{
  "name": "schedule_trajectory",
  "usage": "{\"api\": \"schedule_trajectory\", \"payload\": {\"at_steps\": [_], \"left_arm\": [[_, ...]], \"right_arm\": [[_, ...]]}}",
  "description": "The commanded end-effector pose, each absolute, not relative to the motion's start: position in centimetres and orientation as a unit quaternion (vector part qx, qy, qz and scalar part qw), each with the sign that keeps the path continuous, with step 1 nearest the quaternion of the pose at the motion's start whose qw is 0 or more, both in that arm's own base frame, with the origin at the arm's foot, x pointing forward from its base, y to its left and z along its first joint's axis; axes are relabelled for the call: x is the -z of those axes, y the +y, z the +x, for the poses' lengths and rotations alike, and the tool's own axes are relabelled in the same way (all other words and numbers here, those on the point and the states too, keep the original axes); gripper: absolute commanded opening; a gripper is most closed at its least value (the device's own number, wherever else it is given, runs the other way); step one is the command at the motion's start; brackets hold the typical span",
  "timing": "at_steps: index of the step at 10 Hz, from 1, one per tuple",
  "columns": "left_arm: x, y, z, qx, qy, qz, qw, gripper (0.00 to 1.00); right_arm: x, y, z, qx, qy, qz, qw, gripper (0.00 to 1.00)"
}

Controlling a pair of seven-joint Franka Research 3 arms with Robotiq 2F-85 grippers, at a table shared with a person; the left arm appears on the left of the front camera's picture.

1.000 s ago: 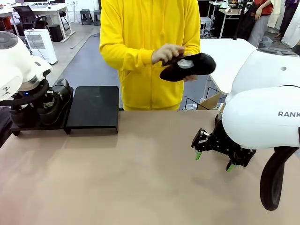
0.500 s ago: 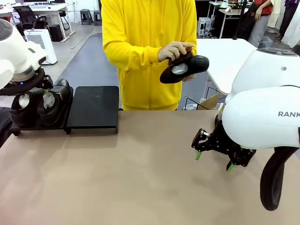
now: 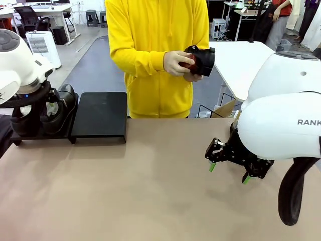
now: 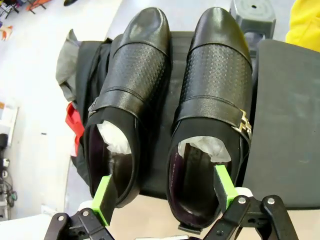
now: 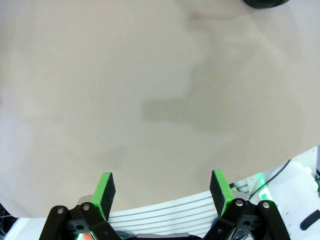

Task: Organize the shoes by placing them on the stand.
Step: Pick up one Shoe and place it in the middle of the table.

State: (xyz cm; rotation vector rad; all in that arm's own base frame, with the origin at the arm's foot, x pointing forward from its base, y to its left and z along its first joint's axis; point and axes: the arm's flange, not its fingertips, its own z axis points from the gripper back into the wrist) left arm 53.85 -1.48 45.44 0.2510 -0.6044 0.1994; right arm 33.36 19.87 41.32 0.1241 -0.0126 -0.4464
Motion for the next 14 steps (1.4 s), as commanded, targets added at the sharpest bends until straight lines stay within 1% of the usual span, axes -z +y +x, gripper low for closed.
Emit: {"api": "schedule_trajectory", "payload": {"at_steps": [1, 5, 6, 7, 8, 9, 11, 14], "left_arm": [[-46.2, -1.4, 54.0, -0.093, -0.301, 0.123, 0.941, 1.00], [-45.9, -1.5, 54.0, -0.097, -0.301, 0.123, 0.941, 1.00], [-49.1, -3.7, 50.1, -0.066, -0.324, 0.054, 0.942, 1.00], [-51.4, -5.0, 47.3, -0.037, -0.299, 0.004, 0.954, 1.00], [-53.3, -5.7, 44.6, -0.005, -0.230, -0.036, 0.973, 1.00], [-54.7, -6.0, 42.5, 0.019, -0.187, -0.056, 0.981, 1.00], [-56.4, -5.9, 41.0, 0.043, -0.049, -0.068, 0.996, 1.00], [-56.8, -6.3, 40.7, 0.082, 0.053, -0.138, 0.986, 1.00]], "right_arm": [[-41.5, 19.7, 33.6, 0.215, -0.012, 0.061, 0.975, 1.00], [-41.5, 19.7, 33.6, 0.215, -0.012, 0.061, 0.975, 1.00], [-41.5, 19.7, 33.6, 0.215, -0.012, 0.061, 0.975, 1.00], [-41.5, 19.7, 33.6, 0.215, -0.012, 0.061, 0.975, 1.00], [-41.5, 19.7, 33.6, 0.215, -0.012, 0.061, 0.975, 1.00], [-41.5, 19.7, 33.6, 0.215, -0.012, 0.061, 0.975, 1.00], [-41.5, 19.7, 33.6, 0.215, -0.012, 0.061, 0.975, 1.00], [-41.5, 19.7, 33.6, 0.215, -0.012, 0.061, 0.975, 1.00]]}}
